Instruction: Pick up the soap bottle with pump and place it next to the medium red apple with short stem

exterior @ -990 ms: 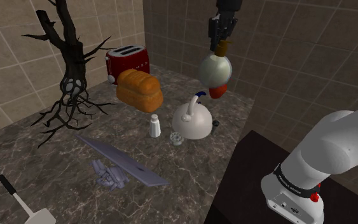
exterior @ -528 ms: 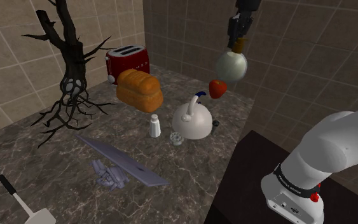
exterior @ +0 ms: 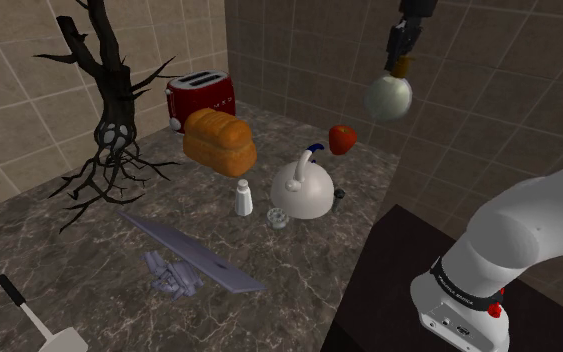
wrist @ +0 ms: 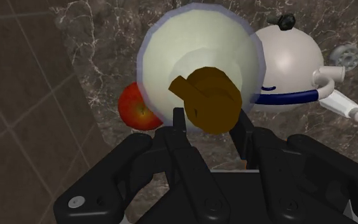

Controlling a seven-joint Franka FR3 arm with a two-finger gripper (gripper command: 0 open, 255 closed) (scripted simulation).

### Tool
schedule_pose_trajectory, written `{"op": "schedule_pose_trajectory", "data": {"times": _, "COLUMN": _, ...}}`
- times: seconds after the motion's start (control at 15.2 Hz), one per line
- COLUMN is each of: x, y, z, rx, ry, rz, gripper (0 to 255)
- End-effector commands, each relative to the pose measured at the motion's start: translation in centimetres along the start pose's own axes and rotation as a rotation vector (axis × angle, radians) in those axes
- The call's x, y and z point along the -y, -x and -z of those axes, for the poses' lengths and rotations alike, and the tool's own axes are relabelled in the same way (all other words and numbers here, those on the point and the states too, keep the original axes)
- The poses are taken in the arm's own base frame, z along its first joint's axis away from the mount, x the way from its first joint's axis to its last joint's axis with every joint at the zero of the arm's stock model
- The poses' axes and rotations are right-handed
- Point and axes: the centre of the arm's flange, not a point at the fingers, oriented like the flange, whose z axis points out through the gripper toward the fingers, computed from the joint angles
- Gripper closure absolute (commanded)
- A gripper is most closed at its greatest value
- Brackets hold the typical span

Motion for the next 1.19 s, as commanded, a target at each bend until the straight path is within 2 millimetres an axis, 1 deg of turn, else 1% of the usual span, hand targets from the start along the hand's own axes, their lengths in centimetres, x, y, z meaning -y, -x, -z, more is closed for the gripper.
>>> {"op": "schedule_pose_trajectory", "data": {"times": 0.0, "x": -2.4, "y": 0.8, "z": 0.4, "rx": -0.001, "ry": 0.000, "rz": 0.001, "gripper": 255}}
{"op": "schedule_pose_trajectory", "data": {"times": 0.66, "x": -15.3, "y": 3.4, "z": 1.1, "rx": -0.001, "ry": 0.000, "rz": 0.001, "gripper": 255}}
{"op": "schedule_pose_trajectory", "data": {"times": 0.73, "x": -16.3, "y": 3.6, "z": 1.2, "rx": -0.001, "ry": 0.000, "rz": 0.001, "gripper": 255}}
{"op": "schedule_pose_trajectory", "data": {"times": 1.12, "x": -16.5, "y": 3.8, "z": -2.0, "rx": -0.001, "ry": 0.000, "rz": 0.001, "gripper": 255}}
